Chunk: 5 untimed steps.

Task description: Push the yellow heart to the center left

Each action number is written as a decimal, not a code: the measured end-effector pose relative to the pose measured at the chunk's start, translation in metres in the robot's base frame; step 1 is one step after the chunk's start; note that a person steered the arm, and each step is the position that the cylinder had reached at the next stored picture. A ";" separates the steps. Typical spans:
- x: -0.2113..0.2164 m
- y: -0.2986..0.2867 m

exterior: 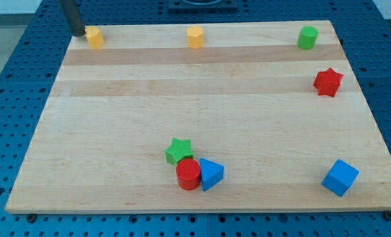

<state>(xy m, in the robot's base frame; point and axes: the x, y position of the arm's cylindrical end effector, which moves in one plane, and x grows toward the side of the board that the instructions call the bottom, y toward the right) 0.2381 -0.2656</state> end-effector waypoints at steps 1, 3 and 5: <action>0.073 0.037; 0.214 0.081; 0.127 0.043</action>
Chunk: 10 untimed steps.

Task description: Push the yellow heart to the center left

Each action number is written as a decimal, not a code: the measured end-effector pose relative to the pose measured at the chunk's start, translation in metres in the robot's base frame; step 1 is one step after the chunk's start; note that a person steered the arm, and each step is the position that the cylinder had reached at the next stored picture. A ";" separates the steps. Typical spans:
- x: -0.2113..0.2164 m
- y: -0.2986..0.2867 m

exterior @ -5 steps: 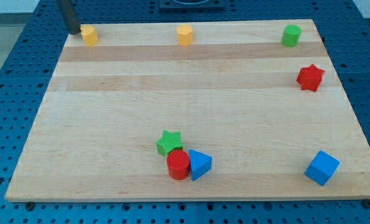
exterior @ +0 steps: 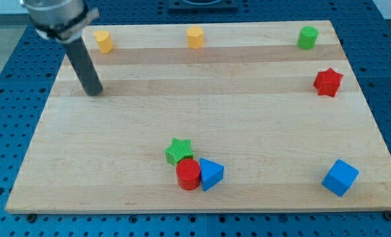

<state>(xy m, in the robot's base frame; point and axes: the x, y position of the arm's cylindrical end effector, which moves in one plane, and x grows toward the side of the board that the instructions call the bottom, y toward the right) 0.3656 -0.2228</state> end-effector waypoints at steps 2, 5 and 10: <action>-0.153 -0.044; -0.174 -0.026; 0.066 0.107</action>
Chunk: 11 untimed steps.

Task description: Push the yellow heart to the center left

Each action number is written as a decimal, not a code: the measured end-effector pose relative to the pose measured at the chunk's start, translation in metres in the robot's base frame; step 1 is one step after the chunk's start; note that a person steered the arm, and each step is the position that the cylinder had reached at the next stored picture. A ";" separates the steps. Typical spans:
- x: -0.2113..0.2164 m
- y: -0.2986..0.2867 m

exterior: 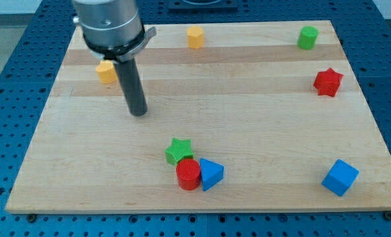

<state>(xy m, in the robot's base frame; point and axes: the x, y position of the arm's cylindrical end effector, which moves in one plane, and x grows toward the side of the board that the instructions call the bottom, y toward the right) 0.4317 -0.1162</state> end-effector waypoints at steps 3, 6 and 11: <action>-0.192 -0.013; -0.192 -0.107; 0.024 -0.033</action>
